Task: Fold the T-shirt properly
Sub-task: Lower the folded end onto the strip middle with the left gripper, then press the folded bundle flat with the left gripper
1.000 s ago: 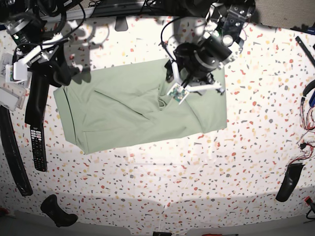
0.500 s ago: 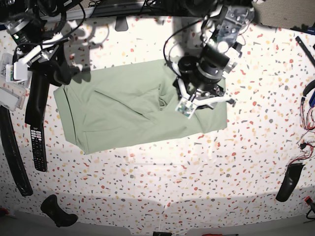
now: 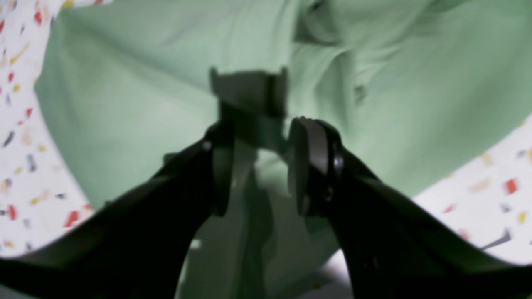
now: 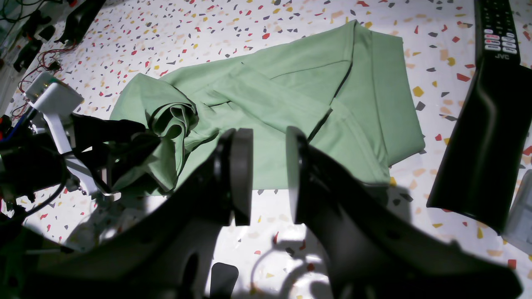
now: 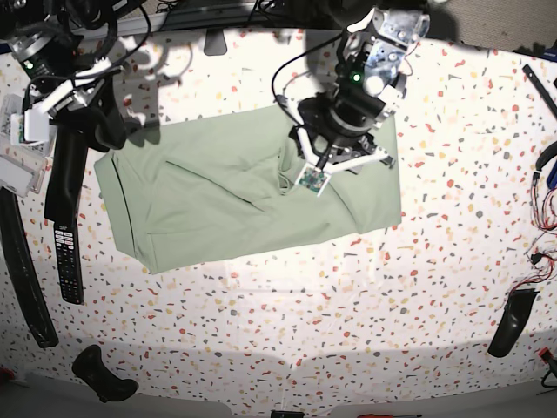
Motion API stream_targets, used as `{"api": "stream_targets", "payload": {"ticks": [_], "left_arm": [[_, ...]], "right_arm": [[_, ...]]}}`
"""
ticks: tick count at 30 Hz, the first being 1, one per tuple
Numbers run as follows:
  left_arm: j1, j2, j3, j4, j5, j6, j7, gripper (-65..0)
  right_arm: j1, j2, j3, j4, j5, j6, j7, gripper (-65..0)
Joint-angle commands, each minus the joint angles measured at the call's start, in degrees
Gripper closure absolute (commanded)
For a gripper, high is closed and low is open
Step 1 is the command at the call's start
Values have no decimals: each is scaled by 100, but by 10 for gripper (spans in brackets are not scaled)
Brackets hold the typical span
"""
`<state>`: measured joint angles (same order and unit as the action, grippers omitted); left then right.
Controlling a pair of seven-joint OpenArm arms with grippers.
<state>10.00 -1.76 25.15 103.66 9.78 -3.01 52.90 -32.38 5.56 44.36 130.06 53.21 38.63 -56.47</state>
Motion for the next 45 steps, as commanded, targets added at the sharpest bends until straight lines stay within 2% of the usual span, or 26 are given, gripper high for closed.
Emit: {"api": "stream_targets", "payload": {"ticks": [1, 3, 7, 14, 20, 28, 35, 39, 42, 45], "left_arm": [[-15, -2, 13, 96, -42, 24, -22, -219], [50, -4, 13, 96, -39, 24, -120, -219], [208, -7, 13, 87, -28, 20, -693, -219], [-79, -17, 2, -42, 197, 31, -1040, -219], [-564, -15, 2, -715, -138, 153, -984, -219], [-1108, 17, 9, -769, -295, 153, -833, -219], [-1508, 24, 9, -826, -946, 142, -1084, -219], [-1690, 162, 9, -850, -1480, -133, -1123, -219], [-1711, 356, 9, -850, -1285, -199, -1058, -219], [-1790, 372, 7, -848, -450, -197, -573, -219]], "right_arm": [[2, 46, 24, 74, 144, 57, 149, -125], [2, 44, 24, 74, 144, 57, 149, -125], [2, 46, 24, 74, 144, 55, 155, -125], [0, 44, 24, 74, 146, 55, 96, -125], [0, -39, 24, 74, 146, 55, 68, -125], [0, -96, 24, 74, 144, 57, 39, -125], [2, -96, 24, 74, 146, 57, 50, -125], [2, -98, 24, 74, 146, 57, 90, -125], [2, -98, 24, 74, 144, 57, 90, -125], [0, -98, 24, 74, 142, 57, 59, -125]]}}
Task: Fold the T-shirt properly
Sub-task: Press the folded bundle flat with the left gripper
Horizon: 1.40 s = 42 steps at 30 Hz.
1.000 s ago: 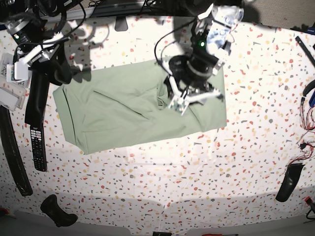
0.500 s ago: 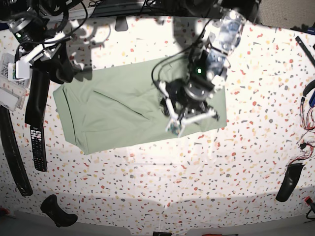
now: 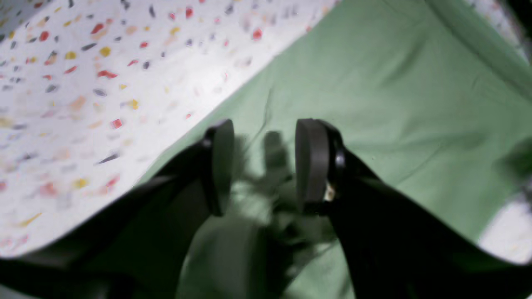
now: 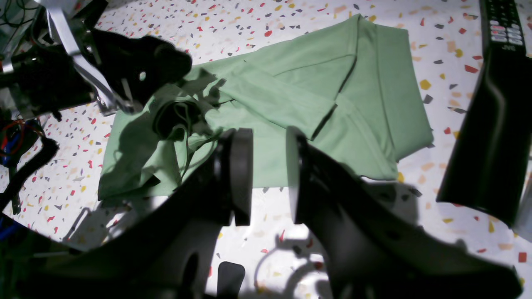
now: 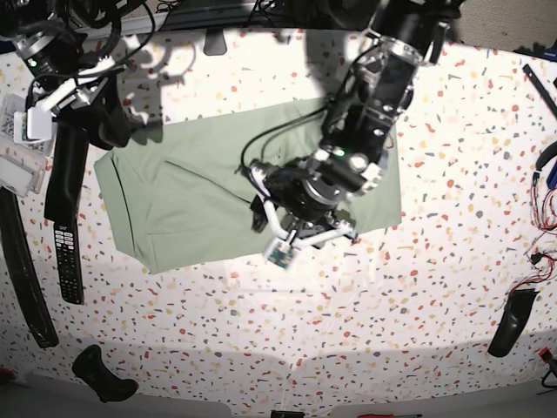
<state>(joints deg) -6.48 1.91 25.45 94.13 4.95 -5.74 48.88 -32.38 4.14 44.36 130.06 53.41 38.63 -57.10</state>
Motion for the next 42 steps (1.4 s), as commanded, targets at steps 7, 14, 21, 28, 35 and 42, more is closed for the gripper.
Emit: {"api": "stream_targets", "payload": {"ticks": [7, 14, 21, 28, 35, 42], "left_arm": [[15, -334, -22, 844, -50, 76, 660, -219], [717, -973, -24, 1121, -245, 227, 643, -219], [1003, -1563, -24, 1121, -603, 748, 317, -219], [1314, -1307, -22, 1117, -741, 505, -149, -219], [1303, -1305, -22, 809, -693, 507, -365, -219], [981, -1281, -22, 282, -914, 509, -365, -219]], "right_arm": [[4, 46, 24, 74, 122, 59, 116, -125], [2, 46, 24, 74, 125, 59, 111, -125], [4, 46, 24, 74, 125, 59, 116, -125], [2, 44, 24, 74, 125, 57, 131, -125], [2, 44, 24, 74, 127, 57, 129, -125], [20, 44, 24, 74, 127, 57, 142, -125]]}}
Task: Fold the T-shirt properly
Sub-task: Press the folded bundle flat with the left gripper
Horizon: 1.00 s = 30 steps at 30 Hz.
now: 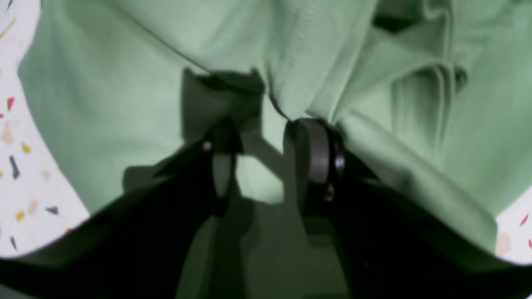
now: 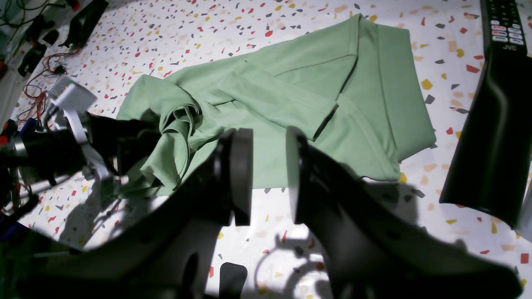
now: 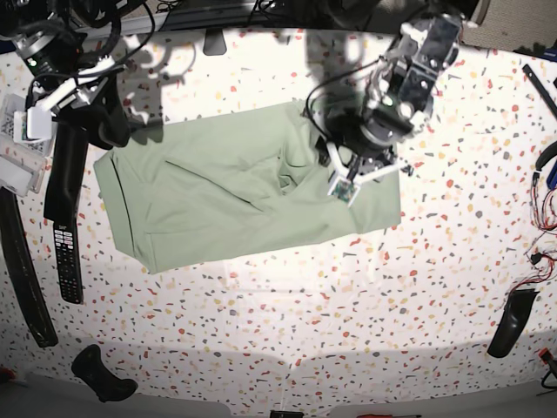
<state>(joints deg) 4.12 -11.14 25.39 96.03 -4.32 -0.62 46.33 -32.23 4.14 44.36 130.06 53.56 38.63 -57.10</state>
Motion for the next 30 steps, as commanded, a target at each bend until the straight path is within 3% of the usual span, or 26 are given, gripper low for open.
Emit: {"api": "stream_targets", "payload": {"ticks": [1, 10, 19, 30], "left_arm": [[-151, 81, -15, 92, -4, -4, -72, -219], [-737, 669, -15, 26, -26, -232, -258, -219], [-1421, 669, -15, -1694, -256, -240, -557, -219], [-2181, 1078, -15, -1731, -415, -396, -581, -219]], "right_arm": [[7, 46, 24, 74, 111, 59, 157, -125], [236, 44, 22, 74, 114, 55, 177, -125], [271, 46, 22, 74, 111, 57, 131, -125], [273, 44, 22, 74, 109, 57, 133, -125]]}}
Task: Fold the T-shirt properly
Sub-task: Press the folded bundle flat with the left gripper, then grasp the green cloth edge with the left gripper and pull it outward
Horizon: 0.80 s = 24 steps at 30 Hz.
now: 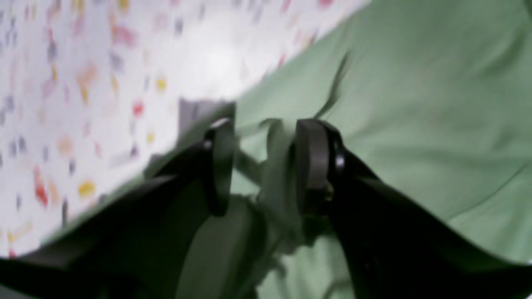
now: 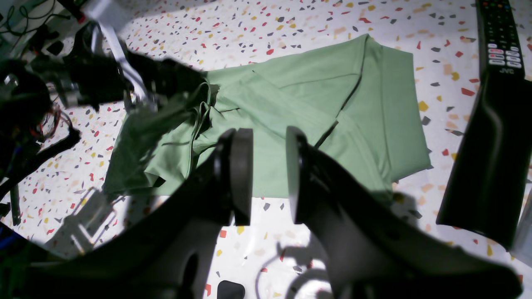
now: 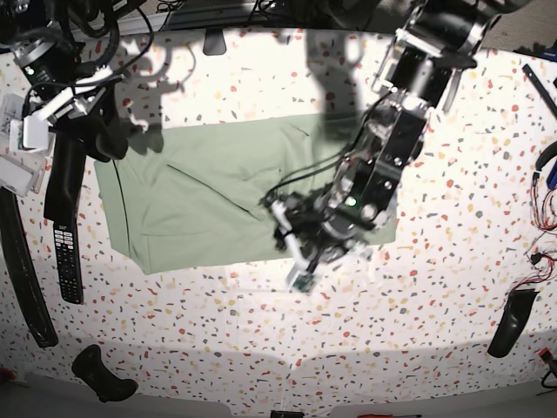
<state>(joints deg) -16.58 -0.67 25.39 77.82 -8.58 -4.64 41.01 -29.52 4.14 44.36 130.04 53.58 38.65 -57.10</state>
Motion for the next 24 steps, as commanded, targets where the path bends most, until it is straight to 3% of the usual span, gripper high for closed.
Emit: {"api": "stream_targets", "payload": {"ticks": [1, 6, 13, 18, 24], "left_arm": [[-118, 72, -15, 87, 9, -50, -129, -219], [-138, 170, -15, -24, 26, -162, -162, -219], [-369, 136, -15, 966, 254, -240, 1108, -219], [-2, -116, -17, 1886, 212, -323, 1519, -219], [951, -581, -15, 1956, 83, -291, 1226, -219]], "right_arm": [[2, 44, 24, 76, 107, 55, 131, -125], [0, 44, 24, 76, 107, 55, 129, -125], [0, 46, 24, 76, 107, 55, 131, -125], [0, 44, 24, 76, 105, 55, 129, -125], [2, 44, 24, 76, 109, 55, 138, -125]]}}
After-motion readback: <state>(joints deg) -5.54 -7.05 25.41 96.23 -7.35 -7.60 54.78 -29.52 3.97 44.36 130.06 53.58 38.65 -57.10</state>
